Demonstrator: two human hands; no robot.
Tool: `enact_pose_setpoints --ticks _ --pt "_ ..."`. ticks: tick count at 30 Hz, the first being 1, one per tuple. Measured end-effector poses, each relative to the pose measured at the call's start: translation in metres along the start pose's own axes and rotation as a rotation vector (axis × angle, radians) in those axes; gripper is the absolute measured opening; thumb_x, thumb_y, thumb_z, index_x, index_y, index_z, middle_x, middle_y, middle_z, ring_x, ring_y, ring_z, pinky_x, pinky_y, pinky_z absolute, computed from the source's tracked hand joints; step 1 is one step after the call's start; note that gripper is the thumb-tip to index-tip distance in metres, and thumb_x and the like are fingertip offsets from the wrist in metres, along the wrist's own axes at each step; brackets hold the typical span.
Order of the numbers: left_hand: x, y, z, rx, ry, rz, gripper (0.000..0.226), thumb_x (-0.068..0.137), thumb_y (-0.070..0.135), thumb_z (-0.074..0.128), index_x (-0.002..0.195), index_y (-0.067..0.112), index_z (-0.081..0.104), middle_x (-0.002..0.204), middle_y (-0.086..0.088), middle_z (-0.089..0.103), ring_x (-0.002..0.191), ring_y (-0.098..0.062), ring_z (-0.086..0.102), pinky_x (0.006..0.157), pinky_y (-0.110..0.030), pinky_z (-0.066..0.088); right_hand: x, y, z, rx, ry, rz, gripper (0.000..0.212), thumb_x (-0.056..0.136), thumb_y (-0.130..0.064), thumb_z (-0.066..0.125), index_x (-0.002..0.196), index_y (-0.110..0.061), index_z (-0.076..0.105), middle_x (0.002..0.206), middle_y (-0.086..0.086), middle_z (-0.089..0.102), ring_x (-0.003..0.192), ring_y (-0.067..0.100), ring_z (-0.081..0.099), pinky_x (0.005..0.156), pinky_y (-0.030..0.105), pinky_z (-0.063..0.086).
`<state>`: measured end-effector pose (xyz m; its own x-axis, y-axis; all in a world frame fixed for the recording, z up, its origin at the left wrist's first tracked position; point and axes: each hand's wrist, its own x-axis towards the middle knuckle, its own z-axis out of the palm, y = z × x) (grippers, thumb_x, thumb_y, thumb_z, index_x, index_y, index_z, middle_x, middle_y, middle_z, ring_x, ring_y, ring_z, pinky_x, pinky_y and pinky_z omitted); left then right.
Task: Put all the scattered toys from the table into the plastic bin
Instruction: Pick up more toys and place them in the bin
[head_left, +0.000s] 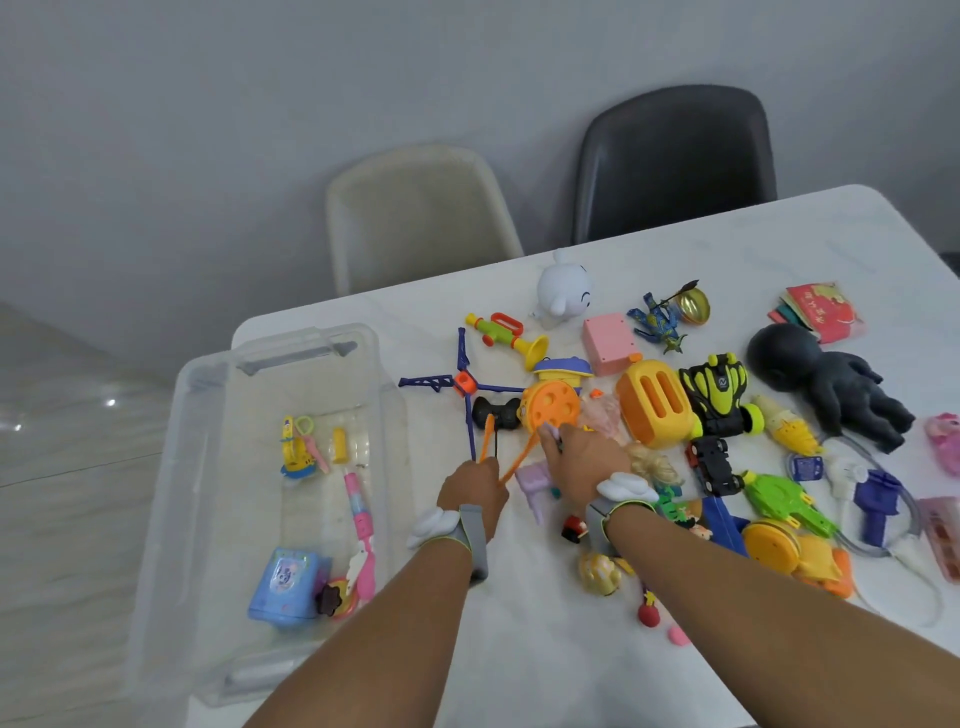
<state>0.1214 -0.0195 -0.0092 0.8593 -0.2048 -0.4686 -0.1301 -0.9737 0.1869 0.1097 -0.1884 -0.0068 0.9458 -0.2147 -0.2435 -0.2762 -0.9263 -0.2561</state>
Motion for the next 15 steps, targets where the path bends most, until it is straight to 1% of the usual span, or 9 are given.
enact_pose_setpoints --ticks 2,3,5,8,11,13,15 --pt "-0.01 0.003 -0.012 -0.065 0.072 -0.008 0.02 0.096 0.024 0.05 0.105 0.009 0.059 0.102 -0.013 0.064 0.093 -0.034 0.063 0.07 -0.033 0.043 -0.004 -0.003 -0.015 -0.019 0.01 -0.03 0.043 0.103 -0.051 0.031 0.101 -0.02 0.061 0.093 0.012 0.069 0.08 0.032 0.065 0.062 0.034 0.042" --pt "-0.014 0.005 -0.018 -0.097 0.101 -0.003 0.019 0.095 0.025 0.05 0.103 0.01 0.059 0.1 -0.012 0.065 0.092 -0.034 0.063 0.071 -0.034 0.045 -0.005 -0.006 -0.023 0.012 0.043 -0.011 0.045 0.102 -0.052 0.031 0.101 -0.019 0.061 0.092 0.011 0.07 0.082 0.032 0.066 0.062 0.033 0.042" --pt "-0.023 0.007 -0.032 -0.161 0.172 0.006 0.017 0.093 0.026 0.052 0.098 0.011 0.059 0.096 -0.011 0.066 0.089 -0.034 0.062 0.072 -0.036 0.048 -0.007 -0.014 -0.042 0.07 0.121 0.038 0.05 0.101 -0.056 0.03 0.095 -0.017 0.06 0.086 0.01 0.07 0.079 0.03 0.066 0.061 0.032 0.04" --pt "-0.03 0.007 -0.052 -0.251 0.274 0.012 0.016 0.091 0.029 0.053 0.095 0.014 0.058 0.088 -0.008 0.067 0.083 -0.033 0.063 0.07 -0.037 0.052 -0.011 -0.028 -0.062 0.076 0.205 0.029 0.051 0.101 -0.057 0.027 0.092 -0.017 0.058 0.081 0.009 0.07 0.077 0.031 0.066 0.064 0.033 0.04" --pt "-0.038 0.004 -0.074 -0.346 0.356 0.052 0.015 0.09 0.038 0.055 0.086 0.023 0.054 0.075 0.001 0.061 0.072 -0.029 0.06 0.06 -0.032 0.047 -0.013 -0.04 -0.083 0.133 0.256 0.04 0.052 0.101 -0.059 0.023 0.093 -0.018 0.054 0.08 0.008 0.067 0.076 0.033 0.066 0.06 0.032 0.037" --pt "-0.045 -0.001 -0.09 -0.398 0.402 0.045 0.019 0.089 0.04 0.055 0.081 0.023 0.052 0.073 0.002 0.059 0.071 -0.028 0.058 0.061 -0.034 0.047 -0.017 -0.054 -0.096 0.137 0.305 0.032 0.053 0.1 -0.059 0.021 0.093 -0.018 0.054 0.077 0.008 0.066 0.073 0.032 0.065 0.057 0.031 0.036" --pt "-0.051 -0.009 -0.104 -0.425 0.457 0.043 0.019 0.089 0.038 0.055 0.083 0.019 0.055 0.074 0.0 0.059 0.072 -0.029 0.057 0.063 -0.034 0.047 -0.019 -0.076 -0.109 0.183 0.371 0.039 0.055 0.1 -0.061 0.023 0.09 -0.017 0.055 0.074 0.009 0.066 0.069 0.031 0.064 0.056 0.031 0.036"
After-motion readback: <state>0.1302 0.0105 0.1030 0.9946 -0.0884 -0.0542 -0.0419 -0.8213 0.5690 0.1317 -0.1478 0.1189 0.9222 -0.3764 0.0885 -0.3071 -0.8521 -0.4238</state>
